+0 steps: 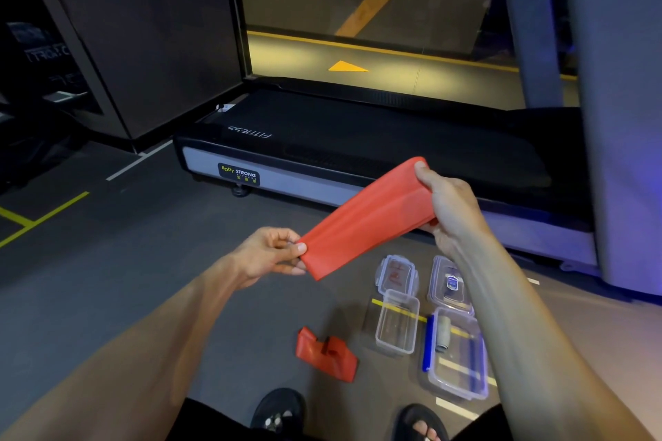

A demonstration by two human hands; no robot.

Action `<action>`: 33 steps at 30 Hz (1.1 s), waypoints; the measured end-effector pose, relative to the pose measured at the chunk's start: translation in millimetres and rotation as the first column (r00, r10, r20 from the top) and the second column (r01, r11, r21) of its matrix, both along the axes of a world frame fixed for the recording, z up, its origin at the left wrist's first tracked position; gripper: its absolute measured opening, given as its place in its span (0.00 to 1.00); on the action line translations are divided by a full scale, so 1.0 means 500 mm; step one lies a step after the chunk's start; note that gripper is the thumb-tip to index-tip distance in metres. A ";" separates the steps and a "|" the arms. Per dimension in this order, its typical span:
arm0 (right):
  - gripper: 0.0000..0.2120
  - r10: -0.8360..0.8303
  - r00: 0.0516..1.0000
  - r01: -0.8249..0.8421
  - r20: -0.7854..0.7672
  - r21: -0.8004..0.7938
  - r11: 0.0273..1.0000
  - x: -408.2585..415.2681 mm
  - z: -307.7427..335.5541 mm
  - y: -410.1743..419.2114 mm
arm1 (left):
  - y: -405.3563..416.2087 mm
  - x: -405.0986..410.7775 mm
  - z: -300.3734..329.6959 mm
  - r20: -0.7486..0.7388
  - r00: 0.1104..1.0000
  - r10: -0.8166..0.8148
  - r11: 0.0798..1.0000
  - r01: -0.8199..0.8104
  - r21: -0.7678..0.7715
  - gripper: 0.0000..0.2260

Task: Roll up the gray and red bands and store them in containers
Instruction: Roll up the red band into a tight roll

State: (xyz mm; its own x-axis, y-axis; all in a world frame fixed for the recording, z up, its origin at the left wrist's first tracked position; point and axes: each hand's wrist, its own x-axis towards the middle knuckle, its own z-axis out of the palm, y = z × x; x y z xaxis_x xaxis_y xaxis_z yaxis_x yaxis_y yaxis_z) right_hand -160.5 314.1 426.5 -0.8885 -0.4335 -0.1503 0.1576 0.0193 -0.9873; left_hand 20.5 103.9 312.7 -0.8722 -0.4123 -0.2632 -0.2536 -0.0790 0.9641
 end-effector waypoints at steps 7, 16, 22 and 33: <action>0.14 -0.006 1.000 0.006 -0.004 0.010 1.000 -0.001 -0.001 0.003 | 0.004 -0.009 0.005 -0.008 0.999 0.039 0.997 -0.039 -0.063 0.02; 0.16 0.071 0.997 -0.071 0.000 0.016 0.997 0.001 0.006 0.011 | -0.008 -0.008 0.004 0.022 1.000 0.020 0.999 -0.021 0.026 0.15; 0.14 0.175 0.981 -0.171 0.082 -0.057 0.984 0.005 0.022 0.027 | -0.024 0.013 0.003 0.021 0.999 -0.029 0.959 0.022 0.281 0.09; 0.18 0.243 0.947 -0.214 0.208 -0.153 0.965 0.008 0.028 0.040 | -0.010 -0.003 0.026 -0.138 0.986 0.091 0.877 -0.014 0.480 0.06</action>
State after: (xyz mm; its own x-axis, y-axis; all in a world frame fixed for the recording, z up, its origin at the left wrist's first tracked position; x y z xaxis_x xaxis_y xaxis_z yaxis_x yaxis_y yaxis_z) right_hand -156.7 334.0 440.7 -0.7132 -0.6492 -0.2643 0.3804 -0.0417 -0.9239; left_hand 19.1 99.0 325.4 -0.8979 -0.3169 -0.3055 -0.0899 -0.5474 0.8320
